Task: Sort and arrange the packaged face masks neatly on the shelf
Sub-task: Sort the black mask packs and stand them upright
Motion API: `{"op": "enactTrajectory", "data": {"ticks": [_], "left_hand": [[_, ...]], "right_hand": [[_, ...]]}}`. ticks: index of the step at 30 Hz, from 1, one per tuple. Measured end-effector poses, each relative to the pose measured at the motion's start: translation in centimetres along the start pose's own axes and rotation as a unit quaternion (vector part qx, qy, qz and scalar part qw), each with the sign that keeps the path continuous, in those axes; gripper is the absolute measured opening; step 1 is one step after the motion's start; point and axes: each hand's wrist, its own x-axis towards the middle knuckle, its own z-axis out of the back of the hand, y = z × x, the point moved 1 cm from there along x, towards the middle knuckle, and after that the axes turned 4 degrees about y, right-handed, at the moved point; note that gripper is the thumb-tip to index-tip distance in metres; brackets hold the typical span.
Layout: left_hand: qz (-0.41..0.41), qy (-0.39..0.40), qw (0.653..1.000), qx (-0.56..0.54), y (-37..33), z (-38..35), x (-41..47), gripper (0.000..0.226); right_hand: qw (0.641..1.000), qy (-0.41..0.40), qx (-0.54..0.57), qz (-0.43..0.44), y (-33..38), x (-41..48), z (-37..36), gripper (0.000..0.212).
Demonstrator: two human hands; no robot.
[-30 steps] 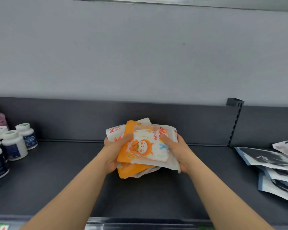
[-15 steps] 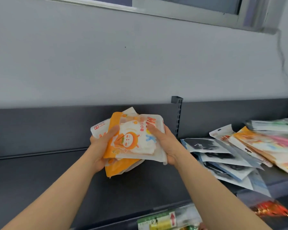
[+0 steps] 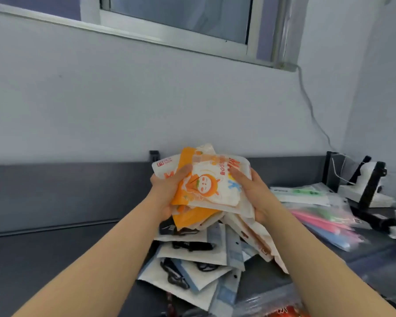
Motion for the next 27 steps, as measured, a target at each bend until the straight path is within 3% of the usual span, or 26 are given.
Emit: {"op": "enactTrajectory", "data": {"ticks": [6,10,15,19,23,27], "left_hand": [[0.015,-0.020,1.000,0.007,3.3,-10.4,5.2,0.102],[0.032,-0.073,0.995,0.065,7.3,-13.1,8.3,0.123],[0.004,-0.141,0.963,0.228,8.9,-13.4,10.1,0.118],[-0.010,-0.130,0.957,0.259,9.1,-13.4,9.6,0.130],[-0.016,-0.084,0.926,0.367,10.4,-13.8,8.6,0.146],[-0.035,-0.085,0.895,0.437,11.9,-14.9,7.9,0.136]], "right_hand": [[0.997,-0.053,-0.058,-0.026,2.1,3.6,11.3,0.094],[0.960,-0.128,-0.248,-0.036,0.2,5.8,16.2,0.114],[0.918,-0.163,-0.362,-0.016,-1.7,7.2,18.4,0.106],[0.921,-0.138,-0.362,0.033,-0.9,7.2,18.4,0.103],[0.911,-0.078,-0.402,0.034,-1.6,6.3,18.1,0.109],[0.883,-0.100,-0.455,0.049,-3.0,4.8,18.5,0.099]]}}
